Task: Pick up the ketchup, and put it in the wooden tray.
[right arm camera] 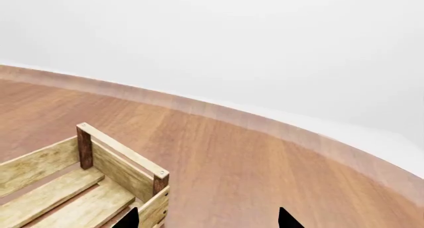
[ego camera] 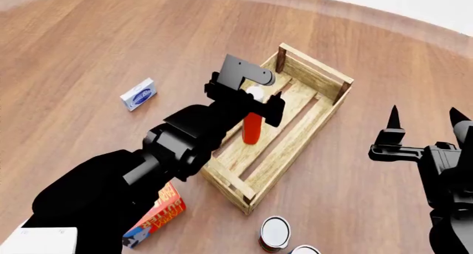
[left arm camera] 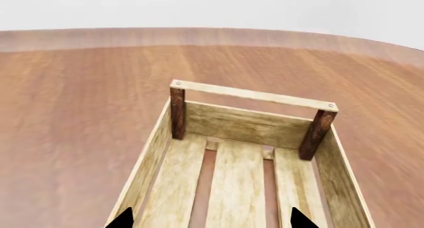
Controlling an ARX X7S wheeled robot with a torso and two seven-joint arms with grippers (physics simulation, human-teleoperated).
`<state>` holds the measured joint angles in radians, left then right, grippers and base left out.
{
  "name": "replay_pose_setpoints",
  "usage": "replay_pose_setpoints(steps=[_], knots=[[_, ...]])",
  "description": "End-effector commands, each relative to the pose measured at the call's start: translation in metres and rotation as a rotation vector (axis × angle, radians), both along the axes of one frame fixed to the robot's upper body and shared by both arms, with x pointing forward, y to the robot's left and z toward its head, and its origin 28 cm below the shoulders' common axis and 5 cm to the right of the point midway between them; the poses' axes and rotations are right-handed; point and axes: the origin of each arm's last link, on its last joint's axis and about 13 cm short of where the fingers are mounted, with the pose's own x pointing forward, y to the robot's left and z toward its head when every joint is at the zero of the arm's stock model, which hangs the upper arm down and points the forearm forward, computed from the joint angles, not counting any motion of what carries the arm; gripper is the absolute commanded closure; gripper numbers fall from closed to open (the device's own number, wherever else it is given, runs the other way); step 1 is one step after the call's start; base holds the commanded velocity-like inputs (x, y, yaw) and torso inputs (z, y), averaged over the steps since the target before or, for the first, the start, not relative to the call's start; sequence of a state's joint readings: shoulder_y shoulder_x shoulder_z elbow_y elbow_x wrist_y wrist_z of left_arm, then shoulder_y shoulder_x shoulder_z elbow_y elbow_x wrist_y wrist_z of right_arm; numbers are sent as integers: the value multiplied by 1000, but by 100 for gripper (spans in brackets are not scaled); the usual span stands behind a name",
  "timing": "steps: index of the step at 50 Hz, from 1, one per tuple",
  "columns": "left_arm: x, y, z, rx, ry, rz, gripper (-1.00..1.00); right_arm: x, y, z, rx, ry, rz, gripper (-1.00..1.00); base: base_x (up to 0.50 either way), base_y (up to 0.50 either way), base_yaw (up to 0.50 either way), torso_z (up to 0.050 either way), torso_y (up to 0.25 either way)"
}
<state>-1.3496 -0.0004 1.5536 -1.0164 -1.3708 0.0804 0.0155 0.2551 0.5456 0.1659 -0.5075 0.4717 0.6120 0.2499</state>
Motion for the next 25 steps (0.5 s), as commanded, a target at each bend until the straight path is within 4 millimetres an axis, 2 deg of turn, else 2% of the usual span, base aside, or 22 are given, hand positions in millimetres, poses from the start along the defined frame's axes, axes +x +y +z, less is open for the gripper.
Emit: replay_pose_setpoints(steps=[1, 18, 25], knots=[[2, 2, 3, 8, -18, 11, -100, -2, 3, 4, 0, -5, 4, -100, 0, 0, 0, -17, 96], [4, 2, 12, 5, -49, 21, -100, 4, 4, 5, -3, -17, 11, -100, 0, 0, 0, -17, 96], [6, 1, 25, -26, -76, 13, -100, 3, 5, 8, -5, -25, 14, -100, 0, 0, 0, -18, 96]])
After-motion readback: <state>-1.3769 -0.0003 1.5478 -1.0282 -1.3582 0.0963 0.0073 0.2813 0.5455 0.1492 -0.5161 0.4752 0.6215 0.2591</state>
